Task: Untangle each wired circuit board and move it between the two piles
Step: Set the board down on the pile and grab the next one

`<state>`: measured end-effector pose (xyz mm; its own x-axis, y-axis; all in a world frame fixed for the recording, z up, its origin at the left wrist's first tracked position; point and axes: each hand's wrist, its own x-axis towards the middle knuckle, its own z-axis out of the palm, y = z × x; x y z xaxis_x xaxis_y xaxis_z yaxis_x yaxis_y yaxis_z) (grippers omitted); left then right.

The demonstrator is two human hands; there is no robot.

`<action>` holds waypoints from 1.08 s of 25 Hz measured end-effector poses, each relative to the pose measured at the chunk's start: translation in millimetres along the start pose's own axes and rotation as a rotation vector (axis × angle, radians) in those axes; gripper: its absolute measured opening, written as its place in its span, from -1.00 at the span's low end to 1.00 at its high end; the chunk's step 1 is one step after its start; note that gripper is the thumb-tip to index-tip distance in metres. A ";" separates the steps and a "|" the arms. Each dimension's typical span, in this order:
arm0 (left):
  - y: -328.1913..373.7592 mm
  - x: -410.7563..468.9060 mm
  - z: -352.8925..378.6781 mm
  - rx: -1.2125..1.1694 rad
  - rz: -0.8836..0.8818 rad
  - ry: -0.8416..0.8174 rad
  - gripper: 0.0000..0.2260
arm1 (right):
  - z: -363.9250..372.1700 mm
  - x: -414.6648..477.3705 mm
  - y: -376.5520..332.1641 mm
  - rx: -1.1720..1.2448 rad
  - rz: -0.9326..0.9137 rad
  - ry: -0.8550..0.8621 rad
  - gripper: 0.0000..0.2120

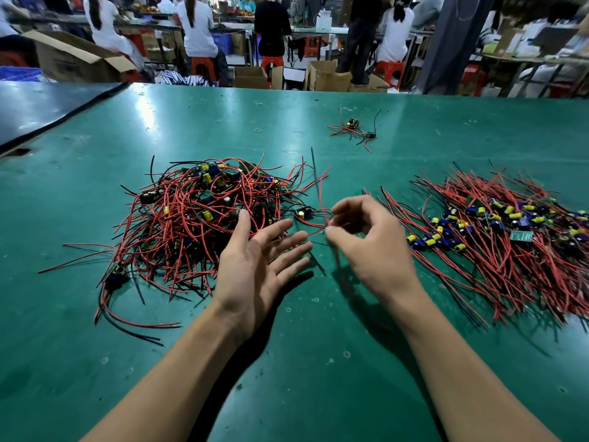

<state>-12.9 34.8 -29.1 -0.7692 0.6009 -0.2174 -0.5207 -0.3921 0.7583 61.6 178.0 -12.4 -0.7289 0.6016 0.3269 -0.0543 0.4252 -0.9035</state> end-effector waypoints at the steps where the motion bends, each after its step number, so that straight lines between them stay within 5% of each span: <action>1: -0.4 -0.2 0.5 0.045 -0.006 0.006 -0.35 | -6.6 5.0 2.1 0.015 -0.006 0.081 -0.78; 5: -0.2 -2.7 0.1 0.153 -0.016 -0.002 -0.39 | -30.3 15.4 19.0 -0.274 0.061 0.275 -0.87; 8: 0.1 -4.4 2.8 0.184 -0.023 -0.006 -0.43 | -26.3 10.8 28.5 -0.573 0.001 0.213 -0.83; 14: -0.3 -5.7 5.8 0.189 -0.031 -0.017 -0.48 | 5.4 0.7 37.0 -0.715 -0.020 -0.120 -0.55; 19: -1.6 -5.8 7.0 0.199 -0.040 -0.009 -0.58 | -0.7 3.3 42.8 -0.673 -0.072 0.035 -0.80; 21: -2.8 -5.6 6.6 0.210 -0.027 0.001 -0.65 | -2.6 7.4 43.3 -0.500 -0.045 0.154 -0.86; 24: -3.9 -6.6 6.2 0.197 -0.015 0.006 -0.76 | -9.1 15.8 28.9 0.194 0.106 0.318 -0.95; 27: -6.4 -8.3 6.2 0.248 0.023 0.002 -0.78 | -15.7 17.1 8.9 0.849 0.283 0.189 -0.92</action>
<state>-1.0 36.6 -28.4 -0.7802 0.5928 -0.1996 -0.3967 -0.2223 0.8906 59.3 202.7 -10.5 -0.6718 0.7399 0.0348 -0.4286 -0.3500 -0.8330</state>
